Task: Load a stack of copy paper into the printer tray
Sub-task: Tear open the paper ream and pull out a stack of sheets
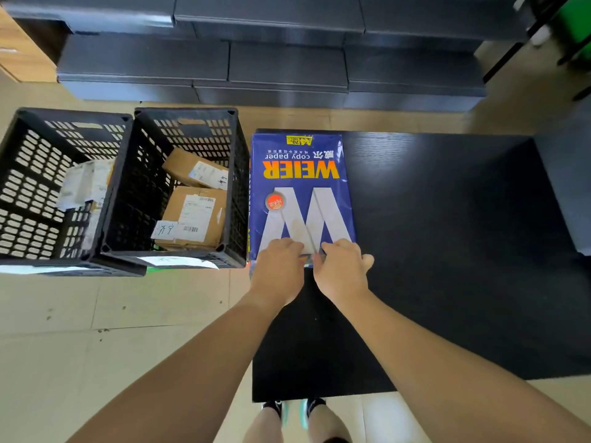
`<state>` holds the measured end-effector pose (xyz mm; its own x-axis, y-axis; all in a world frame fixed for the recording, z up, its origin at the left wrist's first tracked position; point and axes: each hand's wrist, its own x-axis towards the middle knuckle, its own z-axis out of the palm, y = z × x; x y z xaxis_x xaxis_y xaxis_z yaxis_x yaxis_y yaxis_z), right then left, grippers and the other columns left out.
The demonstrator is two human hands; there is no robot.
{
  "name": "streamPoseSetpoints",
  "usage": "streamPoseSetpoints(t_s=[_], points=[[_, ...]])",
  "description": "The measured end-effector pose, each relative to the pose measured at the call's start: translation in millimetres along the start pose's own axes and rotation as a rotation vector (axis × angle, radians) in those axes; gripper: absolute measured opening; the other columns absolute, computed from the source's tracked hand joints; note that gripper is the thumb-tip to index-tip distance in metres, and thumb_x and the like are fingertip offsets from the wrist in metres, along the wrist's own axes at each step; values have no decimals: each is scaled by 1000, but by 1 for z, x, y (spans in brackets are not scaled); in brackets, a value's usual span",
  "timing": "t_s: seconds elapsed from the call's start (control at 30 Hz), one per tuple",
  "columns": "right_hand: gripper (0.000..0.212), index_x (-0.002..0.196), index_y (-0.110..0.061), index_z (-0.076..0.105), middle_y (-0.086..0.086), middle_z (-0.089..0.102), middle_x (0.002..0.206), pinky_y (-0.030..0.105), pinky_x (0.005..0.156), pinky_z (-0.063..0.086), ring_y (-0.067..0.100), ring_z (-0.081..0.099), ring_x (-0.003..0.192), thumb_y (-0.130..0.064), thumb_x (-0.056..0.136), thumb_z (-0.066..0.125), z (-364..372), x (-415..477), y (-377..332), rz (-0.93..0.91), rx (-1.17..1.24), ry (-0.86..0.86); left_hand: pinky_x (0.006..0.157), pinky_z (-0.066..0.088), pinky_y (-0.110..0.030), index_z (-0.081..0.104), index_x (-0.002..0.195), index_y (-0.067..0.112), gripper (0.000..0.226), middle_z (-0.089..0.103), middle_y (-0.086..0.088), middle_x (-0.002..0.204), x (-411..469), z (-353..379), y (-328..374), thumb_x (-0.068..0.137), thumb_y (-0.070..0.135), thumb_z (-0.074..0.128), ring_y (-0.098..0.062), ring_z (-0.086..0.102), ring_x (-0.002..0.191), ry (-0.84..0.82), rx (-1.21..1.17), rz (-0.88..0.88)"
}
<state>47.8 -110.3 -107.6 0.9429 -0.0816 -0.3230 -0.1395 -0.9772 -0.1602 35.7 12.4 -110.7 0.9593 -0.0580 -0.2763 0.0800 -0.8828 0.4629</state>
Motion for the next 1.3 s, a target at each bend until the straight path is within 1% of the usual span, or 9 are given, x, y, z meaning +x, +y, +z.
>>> streamPoseSetpoints(t_s=[0.17,0.27,0.4,0.53,0.67,0.83,1.03,1.17,1.3], points=[[13,97,-24,72,-1,65,96,37,83,34,20,59,95,-31,93,62,9,4,-1,83,112,50,97,51,-39,69,113,18,20,68,-3,117,-2,4,3,99,24,56,-23,61,108,49,-76,-77],[16,90,-24,74,-3,68,85,35,78,29,18,59,83,-34,94,61,12,6,-2,158,141,79,94,51,-38,67,116,20,22,68,-2,117,-4,3,7,101,26,53,-23,62,106,64,-89,-131],[22,91,-22,74,-2,71,89,37,79,29,17,60,85,-40,92,62,15,11,-5,253,264,62,95,49,-34,66,120,21,24,67,-2,119,-10,1,11,103,25,51,-21,63,107,105,-118,-158],[8,86,-24,66,-5,63,90,36,83,29,14,51,83,-26,93,64,8,11,0,134,336,-5,95,48,-35,65,120,17,23,66,-4,119,-10,1,9,102,21,53,-23,61,108,88,-164,-163],[16,82,-28,62,-8,58,87,36,79,25,14,45,87,-18,95,61,5,9,4,15,312,-51,92,50,-36,65,120,12,22,68,-8,114,-7,5,7,100,18,57,-25,62,105,69,-205,-152],[18,84,-27,58,-10,55,82,38,79,28,16,44,92,-15,97,55,3,7,9,-54,327,-99,99,47,-37,49,143,19,44,63,-5,123,-4,13,1,100,19,56,-24,56,115,27,-168,-114],[18,86,-30,62,-11,56,90,35,80,26,15,45,97,-16,97,57,7,1,19,-83,283,-125,97,44,-32,68,118,16,22,66,-4,114,0,21,-6,98,18,60,-22,54,109,64,-137,-60],[8,90,-30,65,-12,61,99,33,83,25,10,48,96,-24,95,62,12,-13,27,-42,392,-56,94,41,-22,73,103,15,13,68,-2,110,-6,23,-7,95,19,64,-18,57,108,109,-208,-73],[7,97,-24,67,-8,64,105,33,87,24,7,47,97,-29,94,62,13,-22,27,0,450,-24,92,46,-43,77,96,23,10,65,1,107,-24,27,-3,92,26,68,-24,56,106,248,-38,-60]])
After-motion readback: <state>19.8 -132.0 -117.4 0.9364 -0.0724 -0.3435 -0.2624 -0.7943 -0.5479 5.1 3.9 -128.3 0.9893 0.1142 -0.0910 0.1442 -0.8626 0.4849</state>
